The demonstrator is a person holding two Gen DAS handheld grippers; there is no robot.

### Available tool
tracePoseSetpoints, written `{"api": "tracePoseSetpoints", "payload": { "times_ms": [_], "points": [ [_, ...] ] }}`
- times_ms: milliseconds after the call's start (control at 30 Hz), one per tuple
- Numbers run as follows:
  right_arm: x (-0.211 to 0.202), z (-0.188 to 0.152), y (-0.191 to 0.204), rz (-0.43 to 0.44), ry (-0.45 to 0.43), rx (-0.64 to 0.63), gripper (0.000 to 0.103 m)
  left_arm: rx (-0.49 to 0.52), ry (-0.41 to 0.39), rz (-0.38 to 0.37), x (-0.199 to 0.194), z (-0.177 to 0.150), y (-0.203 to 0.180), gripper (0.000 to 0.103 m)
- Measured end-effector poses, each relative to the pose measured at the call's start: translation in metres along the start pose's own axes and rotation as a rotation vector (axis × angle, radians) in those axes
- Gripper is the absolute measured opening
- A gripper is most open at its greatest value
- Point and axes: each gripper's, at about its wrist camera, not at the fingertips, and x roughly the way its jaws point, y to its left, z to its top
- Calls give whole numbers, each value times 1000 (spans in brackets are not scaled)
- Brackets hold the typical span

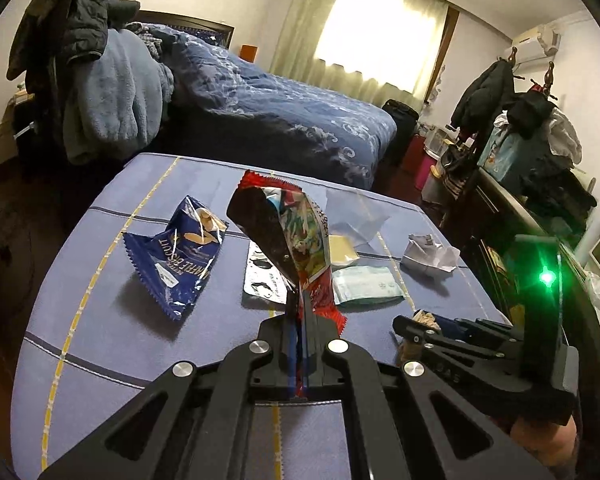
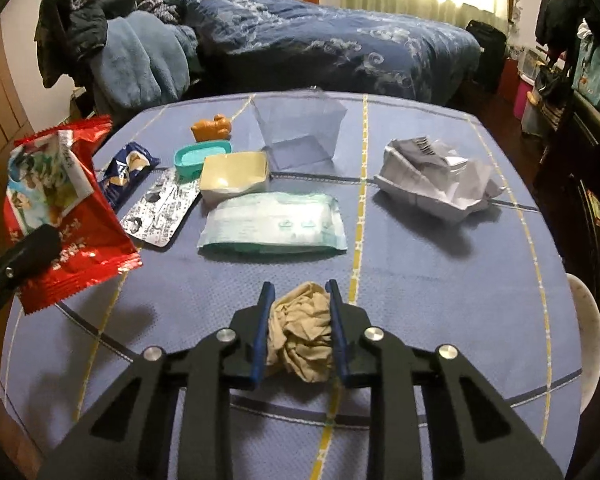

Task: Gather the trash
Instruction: 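Carry bag and paper over the wastebasket and open both grippers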

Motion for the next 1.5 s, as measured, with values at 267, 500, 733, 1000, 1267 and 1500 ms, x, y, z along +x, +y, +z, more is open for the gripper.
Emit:
{"api": "tracePoseSetpoints", "payload": {
  "times_ms": [267,500,733,1000,1267,1500],
  "points": [
    [-14,-6,-10,49,-11,35,27,35,10,10,0,-4,-16,2],
    [-30,-15,-22,81,-39,70,27,77,12,14,-3,-5,-40,2],
    [-58,-29,-59,86,-88,150,27,150,8,-27,-2,-2,-87,2],
    [-96,-54,-129,25,-169,276,27,239,26,-134,14,1,-157,2],
    [-115,-82,-216,-62,-199,427,28,350,104,-287,56,0,-253,2],
    [-111,-100,-284,-91,-165,530,28,409,244,-377,112,-10,-324,2]
  ]
}}
